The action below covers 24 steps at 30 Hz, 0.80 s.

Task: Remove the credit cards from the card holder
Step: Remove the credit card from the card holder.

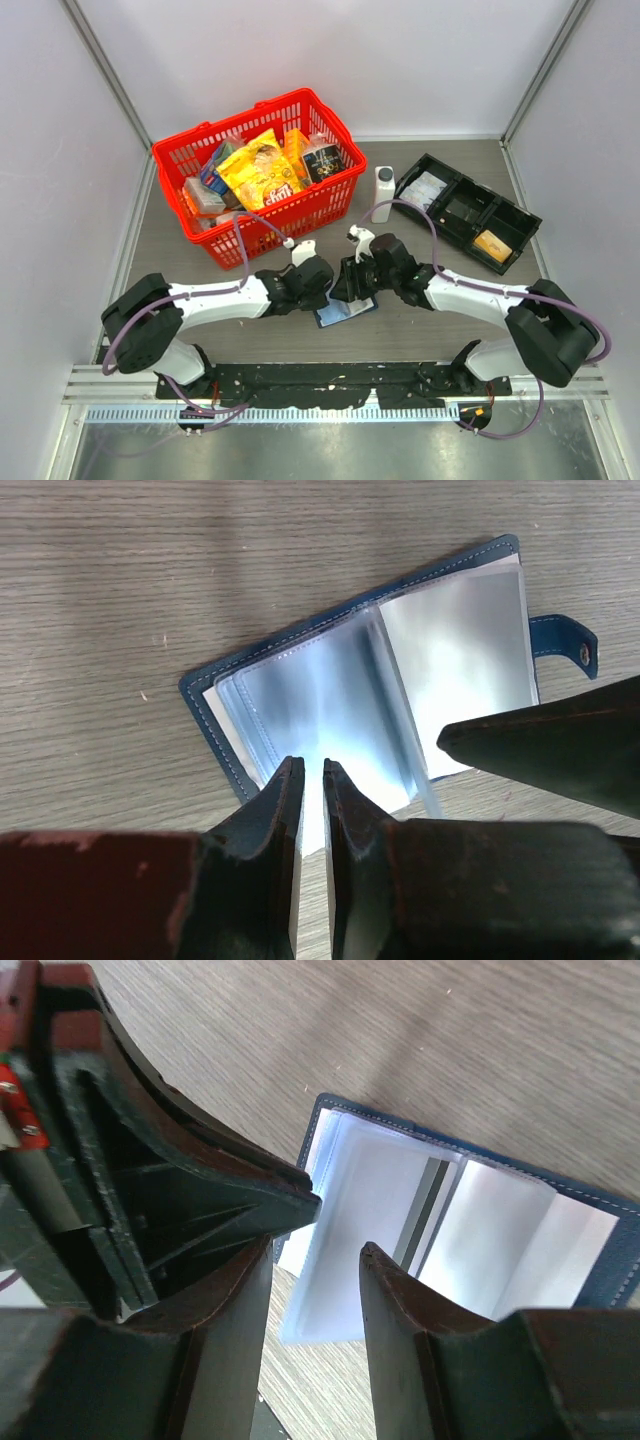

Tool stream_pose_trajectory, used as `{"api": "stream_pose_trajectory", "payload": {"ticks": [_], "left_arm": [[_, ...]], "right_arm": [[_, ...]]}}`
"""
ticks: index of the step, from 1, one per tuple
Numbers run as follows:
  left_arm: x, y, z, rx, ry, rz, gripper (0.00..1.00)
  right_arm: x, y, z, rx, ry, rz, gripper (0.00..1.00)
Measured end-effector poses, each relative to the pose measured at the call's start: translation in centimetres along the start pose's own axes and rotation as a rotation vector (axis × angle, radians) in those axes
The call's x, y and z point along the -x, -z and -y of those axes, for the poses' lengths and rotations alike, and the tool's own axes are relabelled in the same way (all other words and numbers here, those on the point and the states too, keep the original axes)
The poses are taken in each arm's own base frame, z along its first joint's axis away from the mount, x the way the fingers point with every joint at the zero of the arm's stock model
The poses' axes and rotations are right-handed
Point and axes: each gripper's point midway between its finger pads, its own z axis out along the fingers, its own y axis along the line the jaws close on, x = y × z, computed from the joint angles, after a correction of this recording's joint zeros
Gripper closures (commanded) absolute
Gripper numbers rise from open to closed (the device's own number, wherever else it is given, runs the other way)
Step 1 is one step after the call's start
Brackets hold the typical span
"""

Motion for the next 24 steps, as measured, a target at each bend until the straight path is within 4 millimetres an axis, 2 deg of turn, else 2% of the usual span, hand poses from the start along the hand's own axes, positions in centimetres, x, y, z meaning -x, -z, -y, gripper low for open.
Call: {"api": "stream_pose_trajectory", "payload": {"ticks": [9,17,24], "left_arm": [[0.5,0.7,-0.7,0.003,0.023,0.036,0.83],[1.0,1.3,-0.8,-0.001,0.043,0.056,0.75],[1.9,2.3,-0.2,-0.033,0.056,0.082,0.79]], "right_arm": [[-2.1,-1.3,0.2,0.029,-0.031,-0.084,0.53],[-1.3,-0.8,1.3,-0.05,-0.028,-0.042,0.47],[-0.1,-0.1,2.0,-0.049,-0.059,0.012,0.49]]}}
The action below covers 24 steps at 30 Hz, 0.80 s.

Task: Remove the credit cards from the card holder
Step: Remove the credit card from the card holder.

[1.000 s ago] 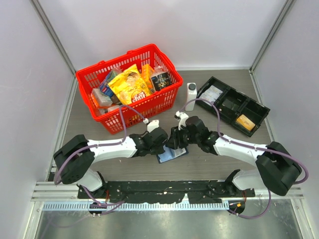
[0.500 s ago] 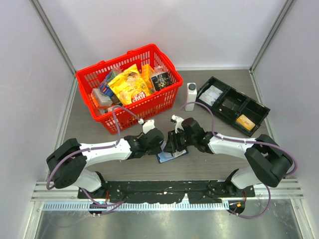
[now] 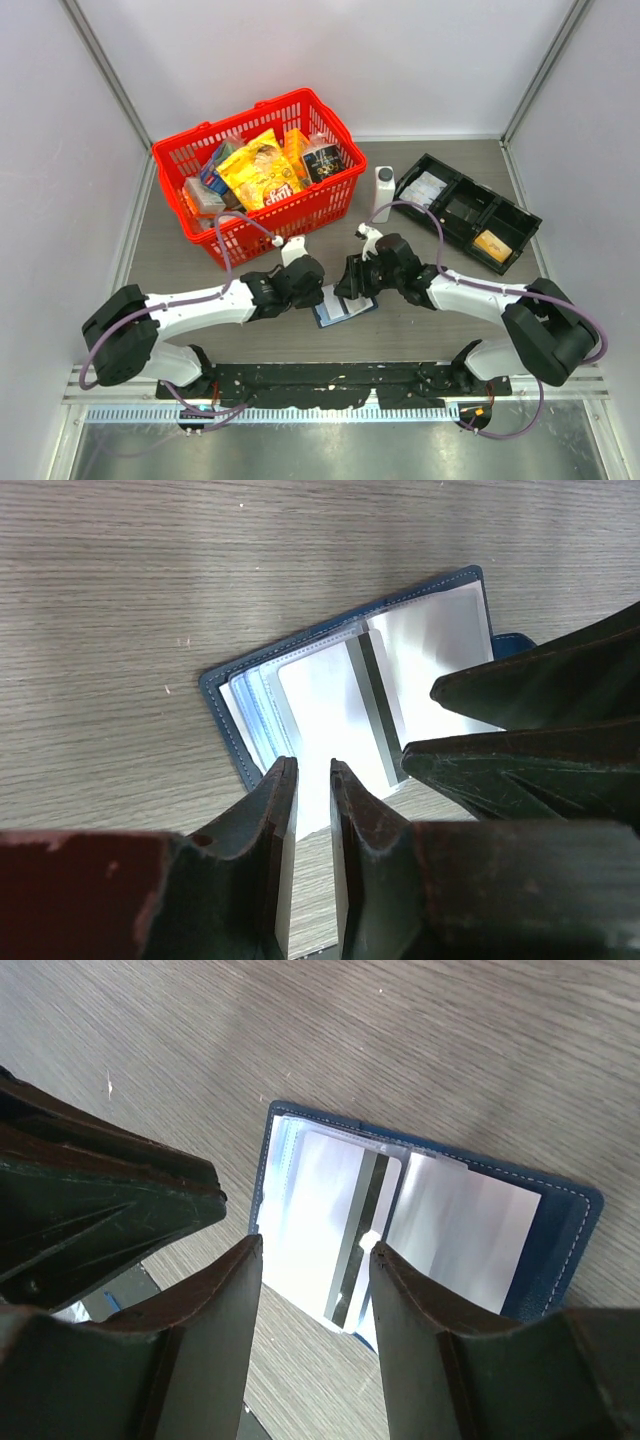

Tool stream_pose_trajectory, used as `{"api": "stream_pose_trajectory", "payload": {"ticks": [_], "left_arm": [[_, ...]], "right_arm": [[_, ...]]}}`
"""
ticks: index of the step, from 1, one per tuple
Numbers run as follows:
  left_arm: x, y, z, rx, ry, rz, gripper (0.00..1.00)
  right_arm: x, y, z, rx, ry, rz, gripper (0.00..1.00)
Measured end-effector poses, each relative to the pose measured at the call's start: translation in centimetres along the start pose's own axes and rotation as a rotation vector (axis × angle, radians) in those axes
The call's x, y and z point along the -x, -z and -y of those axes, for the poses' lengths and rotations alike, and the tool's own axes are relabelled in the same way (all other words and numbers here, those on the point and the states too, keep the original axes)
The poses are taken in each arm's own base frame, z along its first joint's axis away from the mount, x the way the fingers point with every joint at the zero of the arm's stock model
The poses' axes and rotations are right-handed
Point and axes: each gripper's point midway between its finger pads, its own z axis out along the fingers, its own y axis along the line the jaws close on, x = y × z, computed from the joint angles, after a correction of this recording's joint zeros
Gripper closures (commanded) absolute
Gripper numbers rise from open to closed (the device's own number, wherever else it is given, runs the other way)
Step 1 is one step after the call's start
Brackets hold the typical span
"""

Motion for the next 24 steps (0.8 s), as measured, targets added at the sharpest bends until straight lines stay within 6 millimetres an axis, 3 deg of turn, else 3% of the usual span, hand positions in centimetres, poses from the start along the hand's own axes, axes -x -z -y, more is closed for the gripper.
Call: {"api": "stream_pose_trajectory", "payload": {"ticks": [8,18,24], "left_arm": [[-0.8,-1.8,0.1,0.004,0.012,-0.055,0.93],[-1.9,-3.6,-0.4,0.001,0.039,-0.123,0.99],[-2.2,-3.7,-0.3,-0.012,0.052,-0.133,1.0]], "right_arm": [[-0.6,-0.1,0.8,0.058,-0.093,0.012,0.54],[-2.4,-0.4,2.5,0.116,-0.214,-0.004,0.59],[-3.0,-0.6,2.6,0.176,-0.271,-0.004,0.68]]}}
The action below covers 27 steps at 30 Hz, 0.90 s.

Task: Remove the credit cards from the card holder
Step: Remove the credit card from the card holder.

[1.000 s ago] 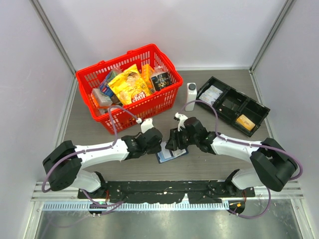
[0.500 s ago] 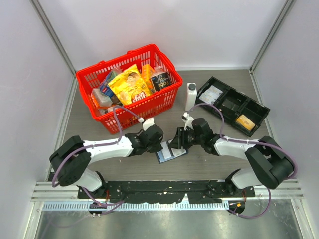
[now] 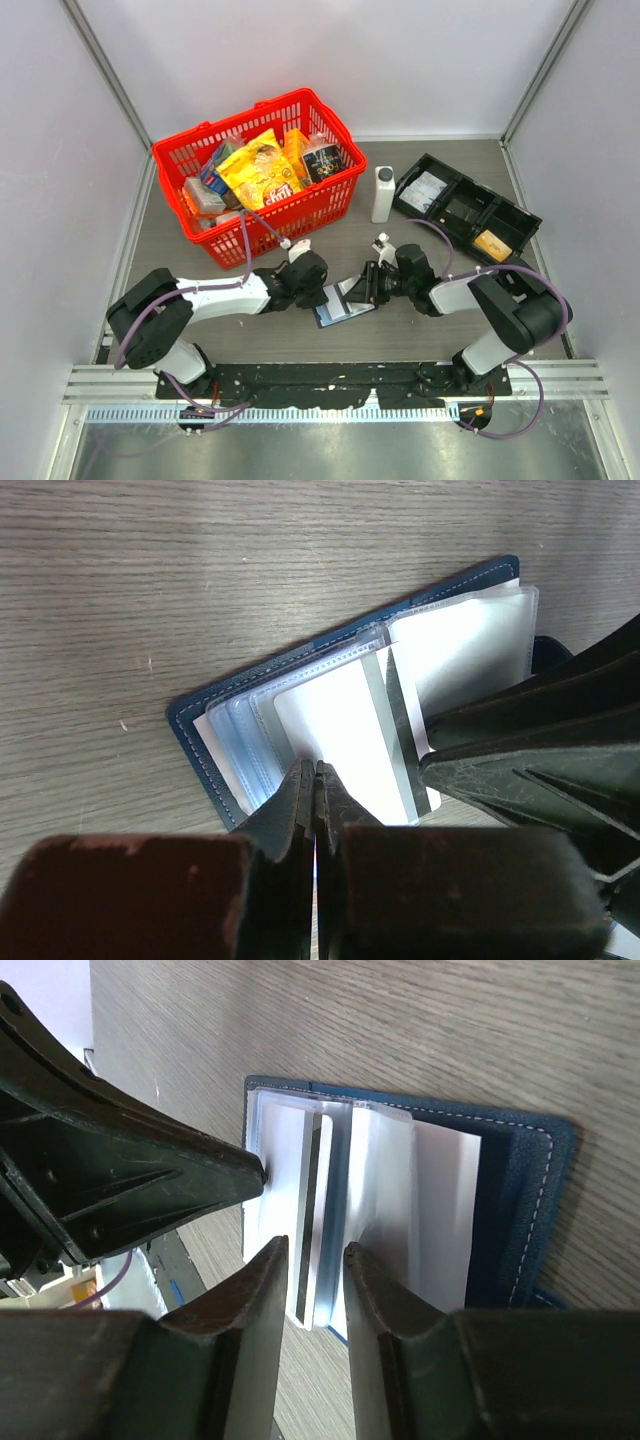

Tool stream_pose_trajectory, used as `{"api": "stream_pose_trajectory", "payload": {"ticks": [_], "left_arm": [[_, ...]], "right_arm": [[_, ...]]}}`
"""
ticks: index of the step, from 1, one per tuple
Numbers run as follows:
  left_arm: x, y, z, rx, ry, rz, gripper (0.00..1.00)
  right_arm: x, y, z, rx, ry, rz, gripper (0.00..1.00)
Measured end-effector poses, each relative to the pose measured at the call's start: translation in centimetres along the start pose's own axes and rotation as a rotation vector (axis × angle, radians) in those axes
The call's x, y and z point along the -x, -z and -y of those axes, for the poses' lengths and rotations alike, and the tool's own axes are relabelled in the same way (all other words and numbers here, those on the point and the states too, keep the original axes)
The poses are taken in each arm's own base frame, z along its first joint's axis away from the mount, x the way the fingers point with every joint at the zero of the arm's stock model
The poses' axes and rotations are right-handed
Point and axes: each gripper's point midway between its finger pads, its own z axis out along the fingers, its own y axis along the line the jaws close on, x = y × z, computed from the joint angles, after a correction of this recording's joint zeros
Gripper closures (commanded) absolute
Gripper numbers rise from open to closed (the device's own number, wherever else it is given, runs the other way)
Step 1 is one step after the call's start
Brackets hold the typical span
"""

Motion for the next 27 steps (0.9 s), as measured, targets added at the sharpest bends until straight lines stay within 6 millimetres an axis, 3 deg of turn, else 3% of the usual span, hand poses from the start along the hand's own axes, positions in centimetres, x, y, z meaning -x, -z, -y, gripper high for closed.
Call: {"api": "stream_pose_trajectory", "payload": {"ticks": [7,13,26,27], "left_arm": [[0.0,-0.1,0.1,-0.011,0.014,0.001,1.0],[0.0,-0.1,0.1,-0.012,0.022,-0.003,1.0],[0.1,-0.2,0.1,-0.027,0.032,-0.011,1.0],[0.1,-0.2,0.1,-0.027,0.033,-0.012,1.0]], "right_arm": [[-0.1,-0.3,-0.3,0.055,-0.034,-0.001,0.76],[0.0,-0.5,-0.2,0.069,-0.051,0.001,0.99],[0.9,0.8,0.8,0.085,-0.098,0.029,0.99],[1.0,0.9,0.8,0.083,-0.094,0.03,0.92]]}}
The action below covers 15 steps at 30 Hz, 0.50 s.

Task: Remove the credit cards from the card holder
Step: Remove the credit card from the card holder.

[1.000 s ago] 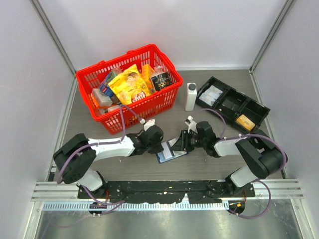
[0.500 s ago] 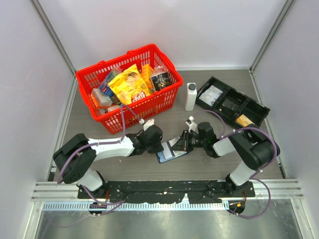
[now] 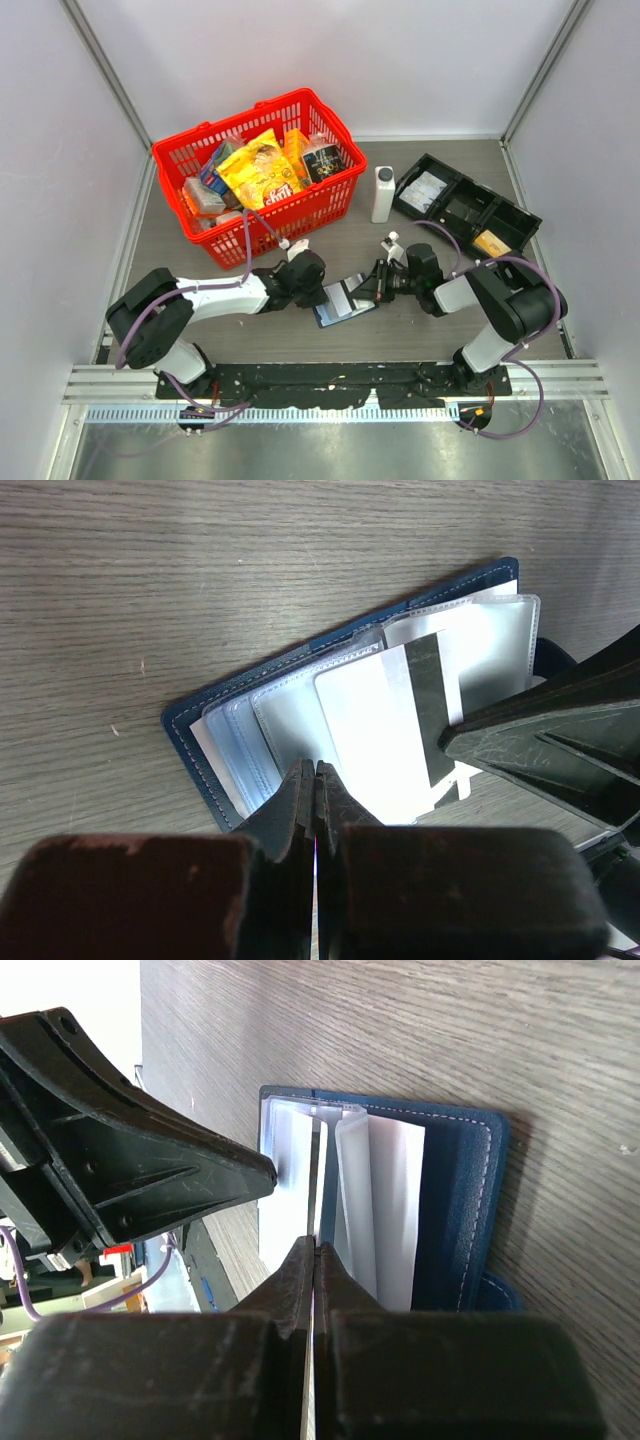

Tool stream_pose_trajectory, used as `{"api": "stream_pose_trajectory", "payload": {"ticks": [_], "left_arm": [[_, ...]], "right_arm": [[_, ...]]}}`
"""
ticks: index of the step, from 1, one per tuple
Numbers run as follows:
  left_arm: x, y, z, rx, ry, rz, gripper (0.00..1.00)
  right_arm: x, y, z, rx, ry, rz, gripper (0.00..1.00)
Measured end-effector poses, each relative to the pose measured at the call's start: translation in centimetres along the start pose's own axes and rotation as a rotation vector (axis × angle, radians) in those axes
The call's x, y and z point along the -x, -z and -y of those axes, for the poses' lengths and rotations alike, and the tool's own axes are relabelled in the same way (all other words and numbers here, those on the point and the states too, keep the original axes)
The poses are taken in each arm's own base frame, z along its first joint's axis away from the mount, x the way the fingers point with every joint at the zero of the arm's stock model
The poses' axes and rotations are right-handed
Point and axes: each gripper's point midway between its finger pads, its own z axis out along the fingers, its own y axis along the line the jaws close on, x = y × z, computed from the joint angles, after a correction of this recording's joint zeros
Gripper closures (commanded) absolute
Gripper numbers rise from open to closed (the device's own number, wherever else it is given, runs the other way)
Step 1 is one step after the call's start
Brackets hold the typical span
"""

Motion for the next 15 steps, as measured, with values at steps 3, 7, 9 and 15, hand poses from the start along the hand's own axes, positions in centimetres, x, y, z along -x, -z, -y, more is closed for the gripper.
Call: {"api": "stream_pose_trajectory", "payload": {"ticks": [3,7,9,15], "left_arm": [[-0.02,0.0,0.0,-0.001,0.001,-0.004,1.0],[-0.03,-0.03,0.0,-0.002,0.0,-0.005,1.0],[-0.07,-0.06,0.03,-0.004,0.0,-0.008,1.0],[-0.08,-0.08,0.1,-0.008,0.001,-0.009,1.0]], "right_arm": [[0.08,0.21,-0.04,-0.004,0.011,0.001,0.78],[-0.13,0.26,0.23,-0.013,0.017,-0.008,0.71],[-0.24,0.2,0.27,-0.012,0.014,-0.015,0.71],[-0.63,-0.45,0.39,0.009,-0.004,-0.042,0.86]]}}
